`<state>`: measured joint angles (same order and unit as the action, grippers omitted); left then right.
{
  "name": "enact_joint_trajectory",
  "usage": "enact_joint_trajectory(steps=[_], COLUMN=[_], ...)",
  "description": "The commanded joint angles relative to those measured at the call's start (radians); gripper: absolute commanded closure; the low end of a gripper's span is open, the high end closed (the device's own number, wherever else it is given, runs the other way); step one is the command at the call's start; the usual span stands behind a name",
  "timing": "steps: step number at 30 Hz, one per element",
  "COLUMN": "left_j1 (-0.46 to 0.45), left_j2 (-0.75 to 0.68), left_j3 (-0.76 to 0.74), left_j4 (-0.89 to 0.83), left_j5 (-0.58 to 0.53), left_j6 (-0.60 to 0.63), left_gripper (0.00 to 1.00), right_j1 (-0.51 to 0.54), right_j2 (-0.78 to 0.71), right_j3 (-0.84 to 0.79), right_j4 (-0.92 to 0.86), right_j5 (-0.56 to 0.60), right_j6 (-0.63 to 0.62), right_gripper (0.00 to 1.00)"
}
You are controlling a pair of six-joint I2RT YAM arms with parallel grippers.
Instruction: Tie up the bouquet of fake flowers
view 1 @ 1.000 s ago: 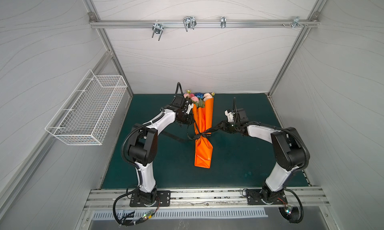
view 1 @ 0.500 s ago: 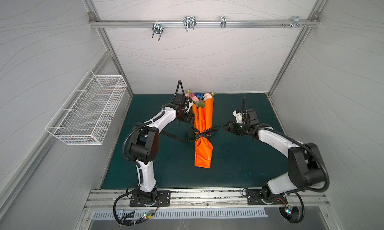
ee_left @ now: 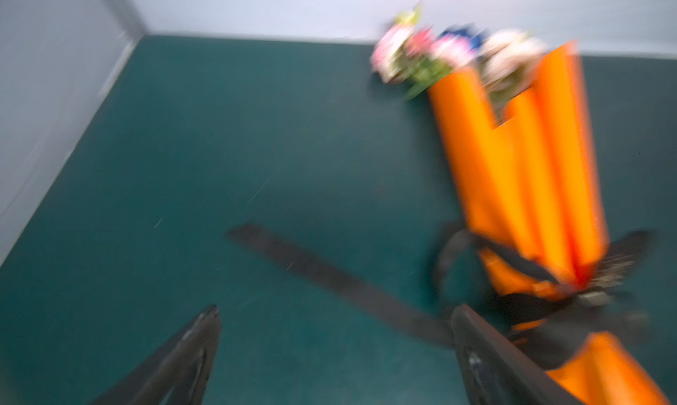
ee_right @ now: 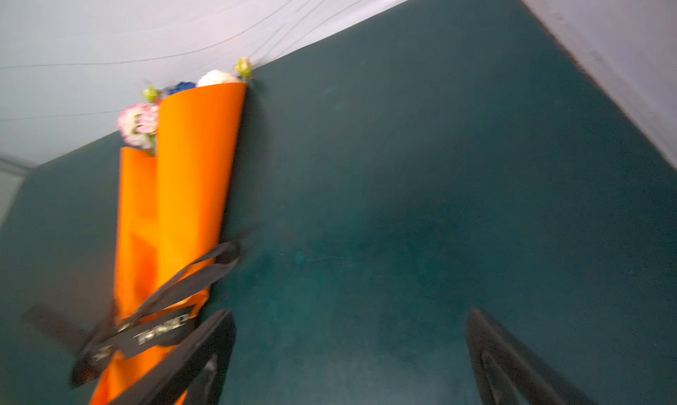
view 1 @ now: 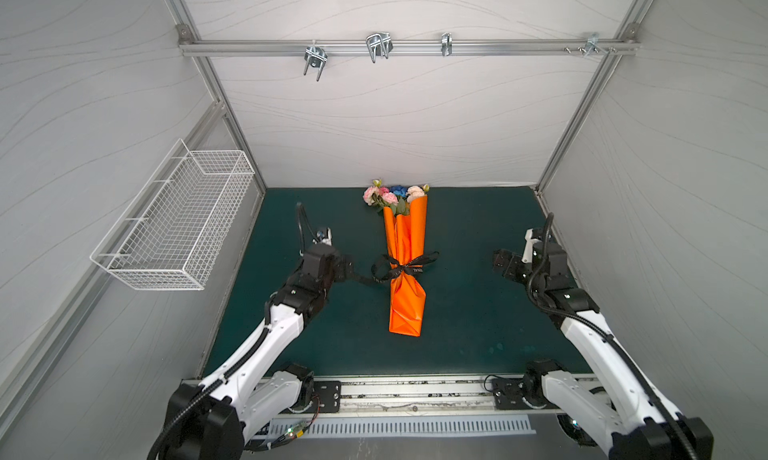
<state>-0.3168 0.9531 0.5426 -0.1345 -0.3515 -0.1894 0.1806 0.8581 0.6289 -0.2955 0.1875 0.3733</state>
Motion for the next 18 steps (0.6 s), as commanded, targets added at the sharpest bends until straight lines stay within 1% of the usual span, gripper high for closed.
enact_joint_trajectory(steps=[1,2,4,6,8,11,14,15,18], left_j1=[0.005,0.009,0.032,0.079,0.140,0.215,0.261,0.269,0.301], left_j2=[-0.081,-0.099,-0.113,-0.109,-0.081,0.010,0.134,0.160,0.254], left_j3=[-0.133,-0.181,-0.251,-0.296,-0.325,-0.330,-0.298,-0.282,-0.254], left_j4=[0.237,0.301,0.404,0.478,0.547,0.657,0.722,0.723,0.805], left_j5=[-0.217,-0.243,-0.238,-0.168,-0.059,0.060,0.144,0.168,0.252], left_j6=[0.048,0.079,0.130,0.153,0.163,0.164,0.166,0.172,0.167], left_gripper=[0.01,0.01,0.01,0.01,0.01,0.01,0.01,0.01,0.01], right_j1=[-0.009,-0.010,-0.009,-0.010,-0.016,-0.032,-0.062,-0.066,-0.071], right_j2=[-0.018,-0.023,-0.033,-0.032,-0.006,0.077,0.192,0.218,0.286], right_j3=[-0.089,-0.131,-0.213,-0.288,-0.344,-0.397,-0.396,-0.383,-0.375], right_j4=[0.066,0.152,0.286,0.438,0.568,0.745,0.843,0.850,0.936], right_j5=[0.200,0.200,0.216,0.219,0.210,0.184,0.144,0.139,0.117], right_j6=[-0.083,-0.119,-0.160,-0.211,-0.252,-0.284,-0.298,-0.300,-0.335], right_gripper=[0.01,0.01,0.01,0.01,0.01,0.01,0.01,0.01,0.01])
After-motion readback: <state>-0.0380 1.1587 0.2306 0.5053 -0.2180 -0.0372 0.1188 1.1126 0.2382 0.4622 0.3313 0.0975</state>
